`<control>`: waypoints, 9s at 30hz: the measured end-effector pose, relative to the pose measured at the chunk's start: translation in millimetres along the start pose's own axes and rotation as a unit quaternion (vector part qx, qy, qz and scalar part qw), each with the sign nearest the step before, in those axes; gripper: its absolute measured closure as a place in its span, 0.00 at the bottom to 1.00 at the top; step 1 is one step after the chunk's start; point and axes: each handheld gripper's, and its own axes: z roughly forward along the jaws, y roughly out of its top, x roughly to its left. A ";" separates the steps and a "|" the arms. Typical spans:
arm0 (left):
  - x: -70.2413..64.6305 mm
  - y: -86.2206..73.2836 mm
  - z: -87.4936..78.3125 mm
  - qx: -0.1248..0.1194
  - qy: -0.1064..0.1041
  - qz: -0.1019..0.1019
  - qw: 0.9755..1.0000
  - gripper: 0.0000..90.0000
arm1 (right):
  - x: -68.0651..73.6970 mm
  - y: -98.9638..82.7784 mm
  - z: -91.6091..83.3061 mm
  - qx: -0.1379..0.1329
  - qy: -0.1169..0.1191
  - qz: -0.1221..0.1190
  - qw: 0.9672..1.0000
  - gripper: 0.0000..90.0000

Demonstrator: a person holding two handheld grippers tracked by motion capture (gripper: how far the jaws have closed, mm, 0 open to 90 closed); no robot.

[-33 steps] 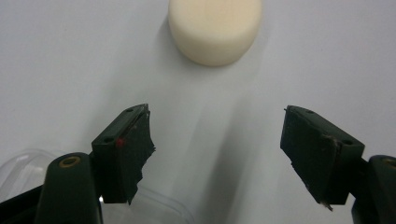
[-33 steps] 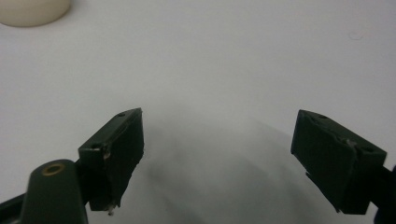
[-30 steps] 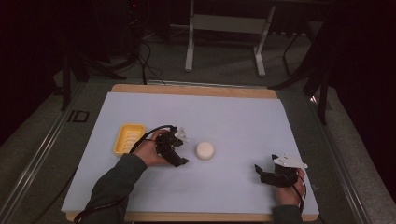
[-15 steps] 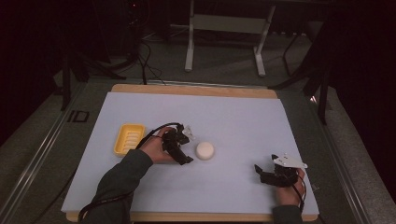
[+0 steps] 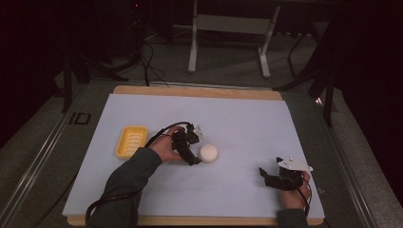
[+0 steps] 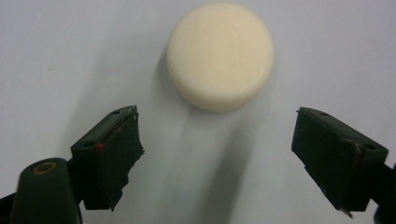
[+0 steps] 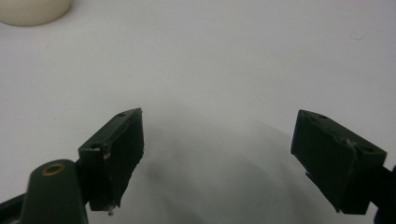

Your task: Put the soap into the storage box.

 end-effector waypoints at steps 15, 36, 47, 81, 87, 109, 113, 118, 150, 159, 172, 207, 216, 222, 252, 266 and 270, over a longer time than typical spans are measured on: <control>0.8 23.9 13.9 0.009 -0.015 0.002 1.000 0.17 | -0.1 0.0 -0.1 0.000 0.001 0.000 1.000 0.19; 0.6 42.2 44.9 0.068 -0.008 0.003 0.998 0.14 | -0.4 0.0 -0.1 0.000 0.002 0.001 1.000 0.19; 1.6 46.3 57.2 0.084 -0.008 0.000 0.996 0.15 | -0.6 0.0 -0.2 0.000 0.003 0.002 1.000 0.19; -2.5 59.9 59.9 0.133 -0.008 0.028 0.991 0.28 | -1.1 0.0 0.0 0.000 0.004 0.003 1.000 0.19; -3.8 61.0 59.0 0.136 0.002 0.038 0.990 0.28 | -1.1 0.0 0.0 0.000 0.004 0.003 1.000 0.19; 3.7 60.6 41.7 0.140 -0.008 0.032 0.990 0.28 | -1.0 0.0 0.0 0.000 0.004 0.003 1.000 0.19; 5.8 59.1 37.6 0.139 -0.008 0.027 0.990 0.28 | -0.9 0.0 -0.1 0.000 0.004 0.003 1.000 0.19; 7.9 57.7 33.4 0.138 -0.007 0.022 0.990 0.28 | -1.0 0.0 -0.1 0.000 0.004 0.003 1.000 0.19; 23.1 44.6 0.7 0.120 -0.004 0.005 0.993 0.28 | -1.3 -1.0 -2.5 -0.013 0.007 0.005 1.000 0.19; 28.3 37.5 -12.0 0.123 0.005 -0.001 0.992 0.28 | -1.2 -1.1 -2.8 -0.016 0.008 0.002 1.000 0.19; 31.6 33.7 -21.5 0.114 0.013 -0.010 0.993 0.28 | -0.9 -1.3 -3.4 -0.017 0.008 0.000 1.000 0.19; 49.0 -4.1 -55.2 0.111 0.038 -0.050 0.992 0.28 | -0.8 -1.5 -3.9 -0.020 0.008 0.001 1.000 0.19; 52.3 -10.6 -59.5 0.112 0.040 -0.057 0.991 0.28 | -0.7 -1.6 -4.0 -0.020 0.008 0.001 1.000 0.19; 54.5 -14.5 -61.6 0.113 0.041 -0.062 0.991 0.28 | -0.6 -1.6 -4.2 -0.020 0.007 0.001 1.000 0.19; 67.8 -50.5 -86.1 0.112 0.062 -0.102 0.987 0.28 | -0.5 -1.8 -4.3 -0.024 0.006 -0.001 1.000 0.19; 71.6 -66.1 -93.6 0.116 0.071 -0.115 0.984 0.28 | 0.1 -2.0 -5.0 -0.025 0.004 -0.001 1.000 0.19; 72.7 -70.4 -95.2 0.117 0.074 -0.119 0.983 0.28 | 0.3 -2.1 -5.1 -0.026 0.004 -0.002 1.000 0.19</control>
